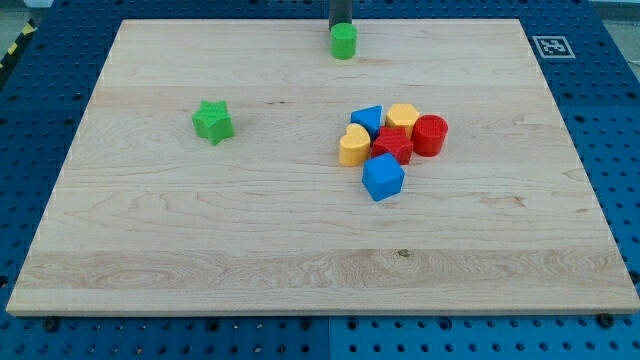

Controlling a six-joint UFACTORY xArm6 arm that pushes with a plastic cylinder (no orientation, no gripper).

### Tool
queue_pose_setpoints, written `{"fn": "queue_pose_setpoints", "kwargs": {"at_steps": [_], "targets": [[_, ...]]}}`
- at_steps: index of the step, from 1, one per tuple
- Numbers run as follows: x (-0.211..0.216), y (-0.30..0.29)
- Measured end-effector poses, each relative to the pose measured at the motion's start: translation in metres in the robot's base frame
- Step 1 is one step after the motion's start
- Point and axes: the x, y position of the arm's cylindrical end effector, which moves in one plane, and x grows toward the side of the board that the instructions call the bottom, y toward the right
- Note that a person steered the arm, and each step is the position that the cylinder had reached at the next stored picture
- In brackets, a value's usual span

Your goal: Place the green circle diagonally to the top right of the red circle

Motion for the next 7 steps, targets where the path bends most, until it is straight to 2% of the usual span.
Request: {"fn": "queue_pose_setpoints", "kwargs": {"at_steps": [1, 2, 3, 4, 5, 6, 7], "targets": [[0.009, 0.002], [0.009, -0.036], [0.034, -0.042], [0.063, 0.017], [0.074, 0.046], [0.072, 0.035], [0.040, 0.022]]}}
